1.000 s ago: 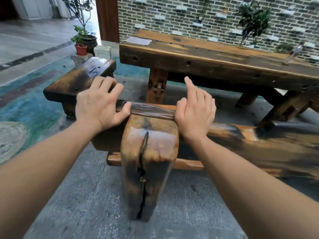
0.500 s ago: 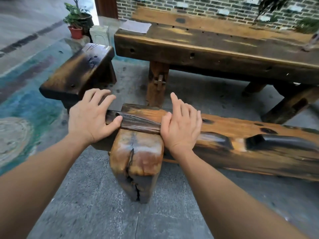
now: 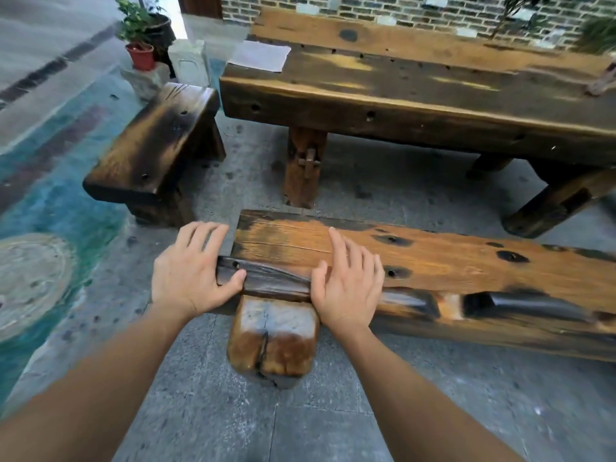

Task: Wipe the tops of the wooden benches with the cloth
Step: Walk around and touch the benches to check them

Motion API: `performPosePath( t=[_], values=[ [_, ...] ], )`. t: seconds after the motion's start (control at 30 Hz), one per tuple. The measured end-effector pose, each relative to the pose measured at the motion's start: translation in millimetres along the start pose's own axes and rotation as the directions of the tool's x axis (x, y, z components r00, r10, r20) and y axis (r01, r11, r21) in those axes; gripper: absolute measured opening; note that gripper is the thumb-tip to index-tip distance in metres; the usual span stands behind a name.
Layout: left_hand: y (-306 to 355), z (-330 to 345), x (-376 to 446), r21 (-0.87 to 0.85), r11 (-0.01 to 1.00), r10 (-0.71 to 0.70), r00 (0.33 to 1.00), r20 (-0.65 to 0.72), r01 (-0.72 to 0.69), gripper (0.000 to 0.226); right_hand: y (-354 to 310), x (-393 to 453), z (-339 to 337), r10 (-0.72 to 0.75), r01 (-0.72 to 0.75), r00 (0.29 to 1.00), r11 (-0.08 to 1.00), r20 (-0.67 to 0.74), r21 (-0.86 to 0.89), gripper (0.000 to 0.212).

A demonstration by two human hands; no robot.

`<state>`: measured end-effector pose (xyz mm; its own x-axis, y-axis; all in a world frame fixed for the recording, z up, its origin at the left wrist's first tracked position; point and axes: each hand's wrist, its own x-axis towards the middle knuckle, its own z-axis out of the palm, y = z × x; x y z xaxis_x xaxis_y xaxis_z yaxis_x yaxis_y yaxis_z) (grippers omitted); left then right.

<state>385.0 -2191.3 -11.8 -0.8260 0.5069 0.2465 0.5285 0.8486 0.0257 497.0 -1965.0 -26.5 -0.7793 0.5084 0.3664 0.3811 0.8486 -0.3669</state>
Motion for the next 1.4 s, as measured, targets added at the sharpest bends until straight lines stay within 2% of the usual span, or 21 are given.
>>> performPosePath(
  t=[0.13,0.2,0.27,0.3,0.37,0.4,0.43,0.5,0.57,0.67,0.87,0.9,0.97,1.1,1.3,1.4],
  values=[
    [-4.6,-1.1,1.8,-0.056,0.998,0.0,0.991,0.132,0.007,0.083,-5.4,2.1,-5.7,0.038,-0.033,0.992,0.999,0.124,-0.041,0.071],
    [-5.9,-7.5,5.9,-0.06,0.998,-0.011,0.98,0.2,0.023,0.087,-6.1,9.9,-14.0,0.066,-0.057,0.967,0.997,0.247,-0.046,0.08],
    [-5.3,-13.6,7.4,-0.057,0.997,-0.036,0.964,0.264,0.053,0.091,-4.4,14.6,-23.0,0.088,-0.108,0.909,0.994,0.407,0.026,0.085],
    [-4.8,-16.1,7.2,-0.062,0.995,-0.056,0.953,0.296,0.078,0.094,-3.2,17.6,-27.8,0.11,-0.186,0.872,0.976,0.476,0.115,0.086],
    [0.1,-20.6,10.5,-0.092,0.98,-0.133,0.926,0.353,0.176,0.099,3.4,26.8,-40.1,0.202,-0.418,0.797,0.864,0.569,0.28,0.086],
    [4.0,-25.2,13.1,-0.129,0.961,-0.177,0.902,0.393,0.245,0.099,10.1,27.7,-49.5,0.256,-0.507,0.762,0.807,0.595,0.302,0.085],
    [7.6,-29.7,16.4,-0.174,0.936,-0.206,0.877,0.434,0.305,0.098,18.8,24.9,-58.9,0.281,-0.534,0.747,0.794,0.603,0.291,0.085],
    [16.7,-40.8,26.1,-0.215,0.921,-0.195,0.864,0.464,0.324,0.093,40.6,14.3,-81.6,0.249,-0.454,0.77,0.861,0.588,0.23,0.084],
    [30.8,-52.8,39.4,-0.203,0.948,-0.13,0.884,0.45,0.243,0.089,65.5,10.6,-105.1,0.208,-0.377,0.805,0.902,0.556,0.208,0.08],
    [71.0,-70.2,67.2,-0.219,0.968,-0.016,0.904,0.428,0.121,0.085,108.7,29.2,-141.3,0.269,-0.386,0.852,0.903,0.449,0.191,0.072],
    [218.5,-92.6,105.6,-0.276,0.959,0.185,0.888,0.421,-0.069,0.079,227.2,67.1,-232.0,0.381,-0.424,0.89,0.893,0.248,0.149,0.063],
    [264.3,-93.8,109.6,-0.275,0.957,0.206,0.884,0.42,-0.092,0.077,264.0,67.1,-256.4,0.397,-0.432,0.889,0.892,0.229,0.133,0.06],
    [308.6,-96.6,114.9,-0.257,0.962,0.197,0.875,0.442,-0.087,0.07,297.5,74.3,-278.2,0.383,-0.413,0.896,0.905,0.223,0.106,0.055],
    [436.5,-102.8,109.7,-0.311,0.948,0.211,0.864,0.457,-0.066,0.063,397.7,61.3,-334.6,0.426,-0.462,0.873,0.877,0.237,0.129,0.056],
    [593.8,-101.5,110.6,-0.363,0.897,0.411,0.776,0.479,-0.251,0.065,543.7,26.1,-405.5,0.531,-0.563,0.804,0.825,0.266,0.052,0.056],
    [665.9,-95.4,131.7,-0.364,0.892,0.423,0.78,0.461,-0.268,0.063,608.2,5.0,-434.1,0.624,-0.642,0.747,0.766,0.23,0.008,0.056]
  ],
)
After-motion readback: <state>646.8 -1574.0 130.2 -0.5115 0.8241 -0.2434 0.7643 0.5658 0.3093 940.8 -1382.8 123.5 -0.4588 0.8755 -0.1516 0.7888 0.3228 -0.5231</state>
